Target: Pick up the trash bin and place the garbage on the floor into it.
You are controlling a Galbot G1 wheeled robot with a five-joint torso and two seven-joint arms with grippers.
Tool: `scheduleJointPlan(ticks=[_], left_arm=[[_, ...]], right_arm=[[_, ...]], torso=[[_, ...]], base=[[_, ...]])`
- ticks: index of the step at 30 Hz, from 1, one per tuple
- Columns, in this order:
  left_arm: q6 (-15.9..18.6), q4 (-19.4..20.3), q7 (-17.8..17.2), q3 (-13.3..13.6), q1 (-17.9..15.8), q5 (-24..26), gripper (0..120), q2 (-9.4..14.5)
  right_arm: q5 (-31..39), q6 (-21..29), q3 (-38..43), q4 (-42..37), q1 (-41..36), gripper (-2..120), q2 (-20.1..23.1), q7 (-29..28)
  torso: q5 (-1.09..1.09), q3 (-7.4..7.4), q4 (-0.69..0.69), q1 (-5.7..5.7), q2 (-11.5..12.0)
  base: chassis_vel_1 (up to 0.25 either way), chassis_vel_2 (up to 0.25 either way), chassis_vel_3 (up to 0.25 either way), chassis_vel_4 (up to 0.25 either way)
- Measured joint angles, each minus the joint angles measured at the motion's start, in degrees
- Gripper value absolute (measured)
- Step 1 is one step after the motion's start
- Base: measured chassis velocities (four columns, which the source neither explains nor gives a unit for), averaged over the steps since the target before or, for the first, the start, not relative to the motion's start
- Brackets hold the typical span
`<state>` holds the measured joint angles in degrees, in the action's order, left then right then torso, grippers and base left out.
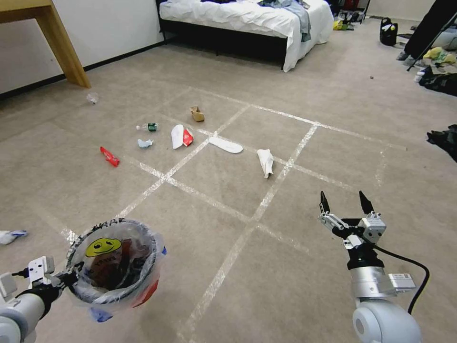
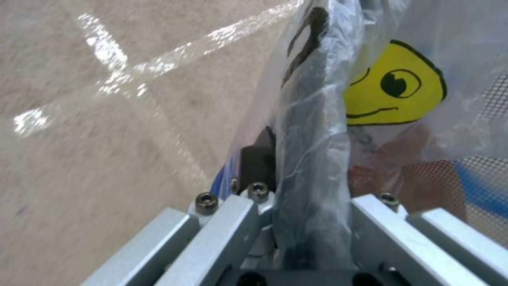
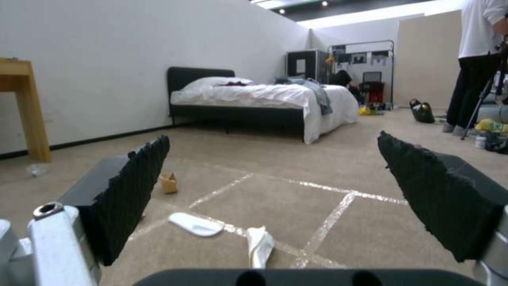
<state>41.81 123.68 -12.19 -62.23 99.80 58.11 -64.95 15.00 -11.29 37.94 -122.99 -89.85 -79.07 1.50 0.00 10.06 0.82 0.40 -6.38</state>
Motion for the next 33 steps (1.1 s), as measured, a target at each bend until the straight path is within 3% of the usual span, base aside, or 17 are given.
scheduleJointPlan(ticks=[33], left_arm=[[-0.2, -0.2, 0.5, 0.3, 0.4, -0.3, 1, 0.4]], right_arm=[[-1.8, 0.2, 0.0, 0.0, -0.4, 100, -0.9, -0.7]], torso=[[0.02, 0.0, -0.01, 0.0, 0.0]], base=[[-0.196, 0.199, 0.193, -0.199]])
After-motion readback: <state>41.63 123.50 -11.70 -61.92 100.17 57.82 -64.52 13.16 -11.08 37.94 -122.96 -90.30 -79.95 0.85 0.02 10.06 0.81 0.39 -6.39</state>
